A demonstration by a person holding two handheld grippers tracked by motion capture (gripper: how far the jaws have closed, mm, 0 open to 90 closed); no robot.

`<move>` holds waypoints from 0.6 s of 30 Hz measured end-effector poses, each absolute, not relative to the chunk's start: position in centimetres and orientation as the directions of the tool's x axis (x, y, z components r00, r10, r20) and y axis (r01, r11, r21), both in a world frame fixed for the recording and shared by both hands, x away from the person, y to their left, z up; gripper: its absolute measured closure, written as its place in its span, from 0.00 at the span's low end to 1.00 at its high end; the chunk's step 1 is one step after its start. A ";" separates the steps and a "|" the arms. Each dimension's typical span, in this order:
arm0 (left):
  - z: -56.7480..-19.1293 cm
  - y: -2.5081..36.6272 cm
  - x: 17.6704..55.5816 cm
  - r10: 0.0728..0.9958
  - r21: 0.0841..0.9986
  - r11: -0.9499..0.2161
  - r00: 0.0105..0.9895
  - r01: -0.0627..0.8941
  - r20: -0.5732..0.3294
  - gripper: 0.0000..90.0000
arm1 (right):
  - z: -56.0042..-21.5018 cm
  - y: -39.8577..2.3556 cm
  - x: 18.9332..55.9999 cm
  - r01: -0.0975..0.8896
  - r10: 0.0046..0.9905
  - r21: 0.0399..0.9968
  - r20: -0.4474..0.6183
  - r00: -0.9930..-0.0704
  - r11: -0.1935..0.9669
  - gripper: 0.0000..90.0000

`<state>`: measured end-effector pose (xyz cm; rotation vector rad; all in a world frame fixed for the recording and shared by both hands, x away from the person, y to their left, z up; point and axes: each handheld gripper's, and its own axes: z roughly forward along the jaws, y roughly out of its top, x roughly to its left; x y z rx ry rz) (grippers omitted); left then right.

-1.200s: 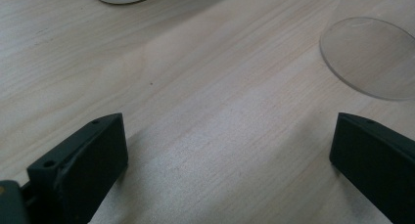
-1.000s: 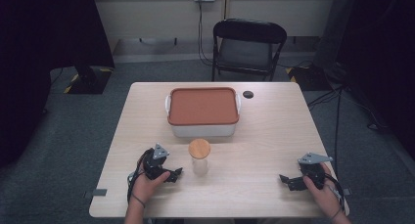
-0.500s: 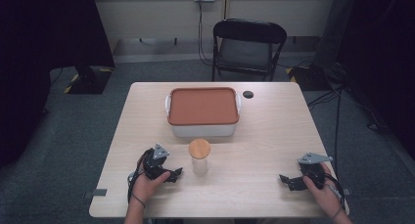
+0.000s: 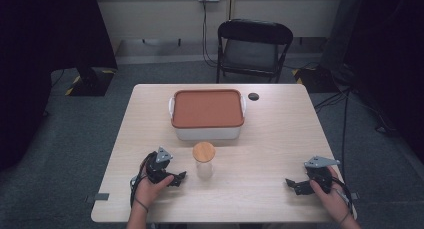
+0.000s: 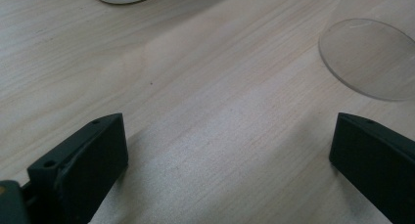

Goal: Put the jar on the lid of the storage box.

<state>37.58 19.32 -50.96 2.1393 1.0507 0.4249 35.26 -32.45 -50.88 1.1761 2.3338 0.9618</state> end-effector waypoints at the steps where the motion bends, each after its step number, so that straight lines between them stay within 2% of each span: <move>1: -51.0 19.3 37.6 0.787 0.717 -0.421 0.616 0.556 -0.015 0.00 | -50.9 -32.4 35.3 0.565 0.806 0.708 -0.010 -0.592 0.423 0.00; 18: -50.6 19.2 37.3 0.768 0.727 -0.424 0.640 0.540 -0.028 0.02 | -50.9 -32.5 35.3 0.563 0.803 0.708 -0.010 -0.596 0.426 0.00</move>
